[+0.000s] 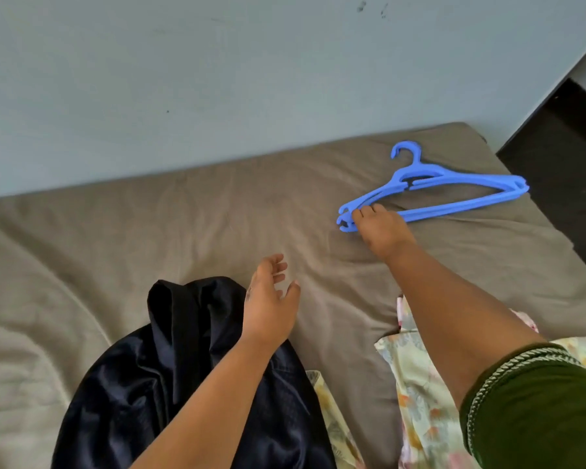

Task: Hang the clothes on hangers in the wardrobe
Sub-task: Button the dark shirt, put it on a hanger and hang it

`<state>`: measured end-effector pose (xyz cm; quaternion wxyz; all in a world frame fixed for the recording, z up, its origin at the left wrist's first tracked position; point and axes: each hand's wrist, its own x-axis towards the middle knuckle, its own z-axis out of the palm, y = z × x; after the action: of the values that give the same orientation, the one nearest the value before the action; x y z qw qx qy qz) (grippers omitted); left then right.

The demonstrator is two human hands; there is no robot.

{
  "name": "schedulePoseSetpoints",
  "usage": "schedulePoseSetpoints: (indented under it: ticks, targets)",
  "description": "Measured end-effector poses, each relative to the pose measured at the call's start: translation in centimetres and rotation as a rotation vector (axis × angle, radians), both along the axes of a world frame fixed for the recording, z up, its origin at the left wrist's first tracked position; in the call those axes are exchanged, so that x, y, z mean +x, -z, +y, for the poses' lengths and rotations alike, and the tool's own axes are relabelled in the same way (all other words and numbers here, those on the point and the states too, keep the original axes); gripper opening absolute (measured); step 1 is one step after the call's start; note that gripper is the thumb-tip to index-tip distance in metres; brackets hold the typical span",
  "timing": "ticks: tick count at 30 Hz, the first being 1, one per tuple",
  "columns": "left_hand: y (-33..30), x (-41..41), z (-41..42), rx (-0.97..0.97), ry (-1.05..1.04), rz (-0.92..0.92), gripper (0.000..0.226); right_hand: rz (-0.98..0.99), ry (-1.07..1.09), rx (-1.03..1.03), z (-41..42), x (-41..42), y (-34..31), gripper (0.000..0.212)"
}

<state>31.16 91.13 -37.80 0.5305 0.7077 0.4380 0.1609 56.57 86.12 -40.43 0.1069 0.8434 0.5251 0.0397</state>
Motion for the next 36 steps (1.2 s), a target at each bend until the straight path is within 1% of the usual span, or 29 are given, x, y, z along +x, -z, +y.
schedulePoseSetpoints:
  ticks: [2,3,5,6,8,10,11,12,14,16,17,18,19,20,21,22,23,24,25,26,28,29,30,31,32,33,34,35,36]
  targets:
    - [-1.1,-0.5,-0.6,-0.021,-0.007,-0.016,0.043,0.017,-0.042,0.119,0.3,-0.3,-2.5,0.033]
    - [-1.9,-0.7,-0.8,-0.043,-0.026,-0.025,0.039,0.026,-0.053,0.125,0.5,-0.9,-4.1,0.026]
    - [-4.0,-1.5,-0.9,-0.129,-0.125,-0.063,0.028,-0.028,-0.105,0.193,0.6,-3.2,-7.0,0.022]
    - [-5.4,-2.0,-1.0,-0.179,-0.194,-0.098,0.026,-0.069,-0.149,0.202,0.3,-5.1,-8.3,0.017]
    - [-8.3,-3.2,-0.8,-0.236,-0.308,-0.146,0.036,-0.064,-0.323,0.261,-0.9,-10.2,-10.2,0.027]
    - [-11.2,-5.0,-0.5,-0.233,-0.33,-0.138,0.043,0.022,-0.518,0.32,-2.7,-16.9,-12.0,0.022]
    - [-12.3,-6.3,-0.6,-0.203,-0.298,-0.089,0.041,0.1,-0.598,0.347,-3.7,-20.4,-12.5,0.02]
    - [-13.1,-7.8,-0.7,-0.145,-0.229,0.001,0.034,0.168,-0.666,0.382,-4.7,-23.6,-12.9,0.02]
    - [-14.0,-11.3,-1.1,-0.025,-0.113,0.199,0.019,0.293,-0.809,0.363,-6.3,-28.7,-14.1,0.024]
    - [-14.4,-15.6,-1.6,0.035,-0.139,0.296,0.027,0.409,-0.898,0.306,-7.0,-31.9,-16.0,0.026]
    - [-14.6,-18.0,-1.8,0.085,-0.165,0.356,0.032,0.485,-0.873,0.307,-7.0,-32.7,-17.3,0.025]
    - [-14.8,-20.1,-2.0,0.165,-0.182,0.422,0.036,0.59,-0.803,0.332,-6.9,-33.1,-18.2,0.023]
    - [-15.0,-22.1,-2.3,0.253,-0.191,0.488,0.039,0.69,-0.694,0.352,-6.8,-33.1,-18.8,0.028]
    - [-15.2,-23.9,-2.5,0.342,-0.198,0.54,0.041,0.709,-0.614,0.375,-6.5,-33.0,-19.1,0.047]
    - [-15.5,-25.3,-2.8,0.424,-0.195,0.575,0.042,0.602,-0.602,0.343,-6.1,-32.8,-19.1,0.076]
    - [-15.7,-26.4,-3.1,0.502,-0.17,0.582,0.041,0.442,-0.628,0.246,-5.7,-32.7,-19.4,0.105]
    - [-15.8,-27.0,-3.5,0.572,-0.132,0.581,0.041,0.294,-0.655,0.071,-5.3,-32.7,-19.8,0.123]
    - [-15.7,-27.6,-3.8,0.633,-0.08,0.577,0.045,0.181,-0.685,-0.073,-4.9,-33.0,-20.2,0.126]
    - [-15.7,-28.0,-4.2,0.676,-0.031,0.575,0.05,0.151,-0.704,-0.181,-4.5,-33.5,-20.6,0.115]
    - [-15.5,-28.3,-4.5,0.685,-0.005,0.554,0.055,0.198,-0.699,-0.222,-4.0,-34.2,-20.6,0.092]
    - [-14.8,-29.0,-4.8,0.564,-0.046,0.461,0.059,0.241,-0.728,-0.149,-3.2,-35.4,-20.4,0.035]
    - [-14.4,-29.3,-4.9,0.501,-0.092,0.402,0.057,0.247,-0.721,-0.104,-2.8,-35.9,-20.6,0.021]
    - [-14.1,-29.6,-4.8,0.5,-0.169,0.35,0.053,0.26,-0.713,-0.111,-2.3,-36.0,-20.7,0.016]
    - [-13.8,-29.8,-4.5,0.526,-0.288,0.337,0.046,0.242,-0.7,-0.074,-1.9,-35.9,-20.8,0.014]
    - [-13.4,-30.0,-4.0,0.501,-0.466,0.336,0.038,0.267,-0.666,-0.064,-1.4,-35.4,-20.9,0.01]
    - [-13.2,-30.3,-3.3,0.39,-0.674,0.339,0.038,0.288,-0.59,-0.026,-0.9,-34.5,-20.8,0.011]
    - [-13.0,-30.7,-2.5,0.217,-0.835,0.343,0.043,0.335,-0.496,0.03,-0.4,-33.3,-21.0,0.017]
    - [-12.4,-31.0,-1.8,0.038,-0.918,0.362,0.045,0.412,-0.398,0.114,0.2,-32.0,-21.2,0.02]
    - [-11.4,-31.2,-1.3,-0.076,-0.895,0.398,0.045,0.494,-0.293,0.213,0.7,-30.6,-21.4,0.021]
